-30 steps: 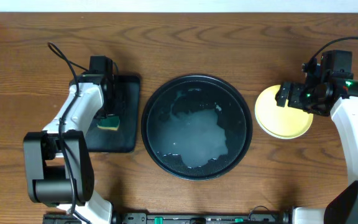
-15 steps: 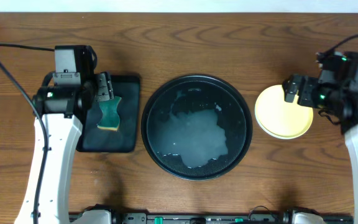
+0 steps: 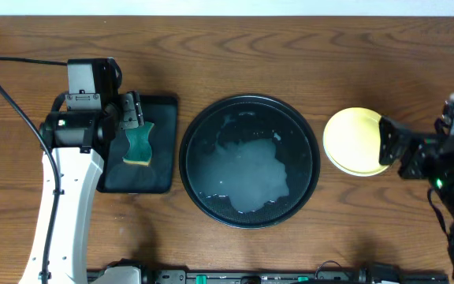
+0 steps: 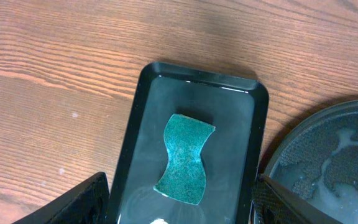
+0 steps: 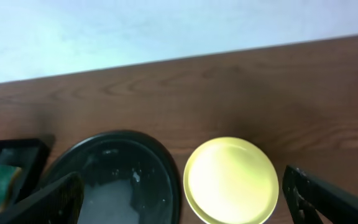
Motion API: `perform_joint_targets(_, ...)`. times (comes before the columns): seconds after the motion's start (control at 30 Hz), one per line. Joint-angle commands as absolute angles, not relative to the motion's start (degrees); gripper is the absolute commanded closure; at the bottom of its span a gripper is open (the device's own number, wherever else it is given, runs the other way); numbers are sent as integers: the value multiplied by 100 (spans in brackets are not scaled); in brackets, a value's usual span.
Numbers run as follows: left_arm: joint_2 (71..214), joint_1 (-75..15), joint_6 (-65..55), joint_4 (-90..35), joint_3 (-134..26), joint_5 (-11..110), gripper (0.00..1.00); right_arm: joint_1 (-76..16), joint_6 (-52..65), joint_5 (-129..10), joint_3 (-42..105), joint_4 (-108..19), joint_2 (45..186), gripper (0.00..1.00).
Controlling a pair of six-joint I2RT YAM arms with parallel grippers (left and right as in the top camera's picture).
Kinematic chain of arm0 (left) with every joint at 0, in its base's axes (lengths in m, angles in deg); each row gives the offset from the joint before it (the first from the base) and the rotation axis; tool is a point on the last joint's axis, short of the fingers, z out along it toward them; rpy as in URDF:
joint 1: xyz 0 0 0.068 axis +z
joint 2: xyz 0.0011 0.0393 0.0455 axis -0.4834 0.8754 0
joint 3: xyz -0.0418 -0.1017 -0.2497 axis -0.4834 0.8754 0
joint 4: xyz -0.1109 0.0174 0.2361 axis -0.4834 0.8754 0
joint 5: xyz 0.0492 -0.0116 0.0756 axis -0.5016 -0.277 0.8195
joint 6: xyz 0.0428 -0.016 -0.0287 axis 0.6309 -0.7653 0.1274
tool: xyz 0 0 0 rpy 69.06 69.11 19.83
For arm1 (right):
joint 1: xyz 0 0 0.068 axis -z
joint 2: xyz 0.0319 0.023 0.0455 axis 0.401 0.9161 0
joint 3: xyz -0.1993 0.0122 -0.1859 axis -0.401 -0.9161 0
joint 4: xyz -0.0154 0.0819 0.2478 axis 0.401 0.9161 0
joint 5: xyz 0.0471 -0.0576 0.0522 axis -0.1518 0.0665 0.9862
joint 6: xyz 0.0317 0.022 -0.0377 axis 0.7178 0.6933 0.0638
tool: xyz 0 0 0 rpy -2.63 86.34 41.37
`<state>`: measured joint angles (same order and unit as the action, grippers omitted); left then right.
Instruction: Clean dirty plates on tray and stack at the side
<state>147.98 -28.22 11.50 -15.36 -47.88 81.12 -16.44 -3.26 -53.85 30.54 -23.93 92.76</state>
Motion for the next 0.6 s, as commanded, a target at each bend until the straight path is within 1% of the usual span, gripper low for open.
perform_joint_targets(0.0, 14787, -2800, 1100, -1518, -4845, 8099, 26, -1709, -403, -5339, 3156, -2332, 9071, 1)
perform_joint_targets(0.1, 14787, -2800, 1100, -1518, -4845, 8099, 26, -1709, -405, -5413, 3156, -2085, 8966, 1)
perform_joint_targets(0.33, 14787, -2800, 1100, -1518, -4845, 8099, 25, -1712, -510, -5551, 3097, -2138, 8964, 1)
perform_joint_targets(0.43, 14787, -2800, 1100, -1518, -4845, 8099, 25, -1747, -687, -5553, 2776, -2603, 8878, 1)
perform_joint_targets(0.57, 14787, -2800, 1100, -1518, -4845, 8099, 25, -2031, -1246, -5553, 1637, -3845, 8362, 1)
